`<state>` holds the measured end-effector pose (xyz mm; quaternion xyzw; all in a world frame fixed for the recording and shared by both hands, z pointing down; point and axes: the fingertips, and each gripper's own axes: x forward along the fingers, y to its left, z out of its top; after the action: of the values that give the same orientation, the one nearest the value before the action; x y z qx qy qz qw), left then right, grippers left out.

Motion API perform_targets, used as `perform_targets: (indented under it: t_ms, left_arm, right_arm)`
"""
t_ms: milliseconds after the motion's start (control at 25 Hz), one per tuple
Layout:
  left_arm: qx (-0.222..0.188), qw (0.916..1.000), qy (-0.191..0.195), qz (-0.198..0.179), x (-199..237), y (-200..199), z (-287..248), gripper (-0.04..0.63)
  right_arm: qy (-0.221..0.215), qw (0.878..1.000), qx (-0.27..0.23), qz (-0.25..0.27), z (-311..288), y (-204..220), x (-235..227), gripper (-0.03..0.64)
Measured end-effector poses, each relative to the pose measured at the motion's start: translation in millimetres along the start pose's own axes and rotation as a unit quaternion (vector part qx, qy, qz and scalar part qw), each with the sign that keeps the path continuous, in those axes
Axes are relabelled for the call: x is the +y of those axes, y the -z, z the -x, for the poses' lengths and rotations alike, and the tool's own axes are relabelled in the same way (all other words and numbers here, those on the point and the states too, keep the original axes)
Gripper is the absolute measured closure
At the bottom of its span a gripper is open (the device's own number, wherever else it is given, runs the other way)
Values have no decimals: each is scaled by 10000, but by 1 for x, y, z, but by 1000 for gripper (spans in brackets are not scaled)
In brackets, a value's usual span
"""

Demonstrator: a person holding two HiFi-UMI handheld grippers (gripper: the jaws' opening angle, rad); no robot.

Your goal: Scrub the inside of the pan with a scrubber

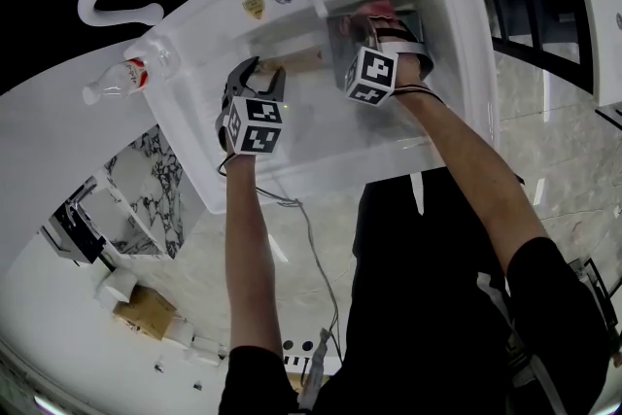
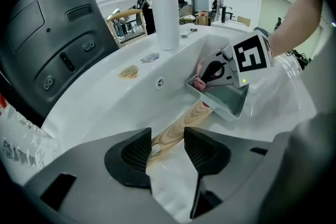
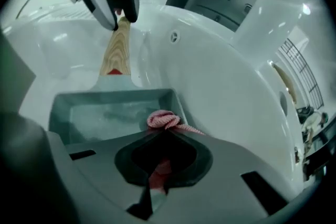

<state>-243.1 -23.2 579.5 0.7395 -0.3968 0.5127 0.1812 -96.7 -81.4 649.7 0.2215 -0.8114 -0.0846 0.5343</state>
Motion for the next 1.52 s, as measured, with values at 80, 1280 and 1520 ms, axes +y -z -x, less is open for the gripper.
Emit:
perform_targets:
  t_ms: [80,1280,1520]
  left_arm:
    - [0,10000,-17,18,0,0,0,396]
    - [131,9997,-101,203,0,-1,-1,396]
    - [145,9997,-122,179,1,-1,0,396]
  right_arm:
    - [189,9983,377,400,2,16,-6,592]
    - [-2958,9111,2534,1348,62,114,74,592]
    - [-3201,9165,2066,1220,65,99,87,592]
